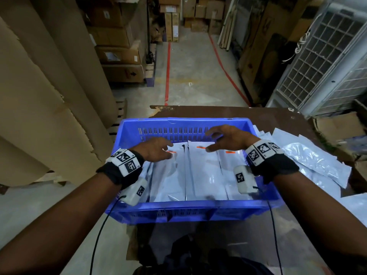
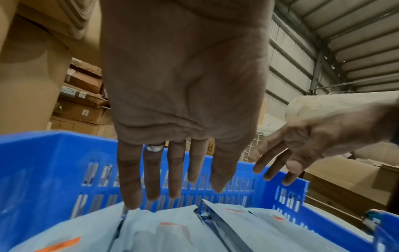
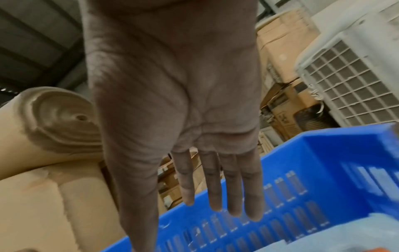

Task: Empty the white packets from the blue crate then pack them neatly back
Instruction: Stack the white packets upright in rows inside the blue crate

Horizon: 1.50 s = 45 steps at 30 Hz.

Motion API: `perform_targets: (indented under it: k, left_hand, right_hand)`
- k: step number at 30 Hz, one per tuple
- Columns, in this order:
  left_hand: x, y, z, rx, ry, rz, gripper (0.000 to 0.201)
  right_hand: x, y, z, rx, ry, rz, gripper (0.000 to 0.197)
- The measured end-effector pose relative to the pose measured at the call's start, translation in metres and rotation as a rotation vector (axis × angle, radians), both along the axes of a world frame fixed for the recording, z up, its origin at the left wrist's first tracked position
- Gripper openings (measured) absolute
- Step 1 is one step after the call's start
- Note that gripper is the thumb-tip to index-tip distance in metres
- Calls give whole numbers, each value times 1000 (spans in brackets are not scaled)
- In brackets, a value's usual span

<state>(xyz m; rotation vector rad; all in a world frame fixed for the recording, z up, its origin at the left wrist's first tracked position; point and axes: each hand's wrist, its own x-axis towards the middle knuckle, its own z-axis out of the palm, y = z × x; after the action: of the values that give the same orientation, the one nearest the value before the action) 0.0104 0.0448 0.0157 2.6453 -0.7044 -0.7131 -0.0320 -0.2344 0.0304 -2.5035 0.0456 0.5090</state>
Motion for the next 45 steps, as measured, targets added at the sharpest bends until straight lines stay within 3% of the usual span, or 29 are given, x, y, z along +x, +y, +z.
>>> perform_targets:
  k: [4, 12, 23, 31, 34, 39, 45]
  left_hand:
    - [-15, -30, 3, -103, -17, -32, 41]
    - [-47, -121, 23, -379, -109, -69, 26]
    - [-99, -278, 28, -514, -101, -58, 15]
    - [-102, -377, -9, -310, -44, -12, 31]
    - [-97, -403, -30, -200, -40, 89, 44]
    - [-95, -429, -65, 33, -18, 321, 73]
    - [-98, -440, -103, 44, 53, 568, 92]
  right_hand:
    - [-30, -48, 1, 122, -37, -117, 42]
    - [-75, -134, 10, 252, -122, -237, 38]
    - [-137, -262, -16, 329, -112, -358, 33]
    - [-145, -318, -69, 305, 28, -346, 34]
    - [-141, -318, -87, 308, 84, -320, 38]
    - [-130, -308, -125, 268, 111, -310, 63]
    - [-125, -298, -153, 278, 33, -363, 71]
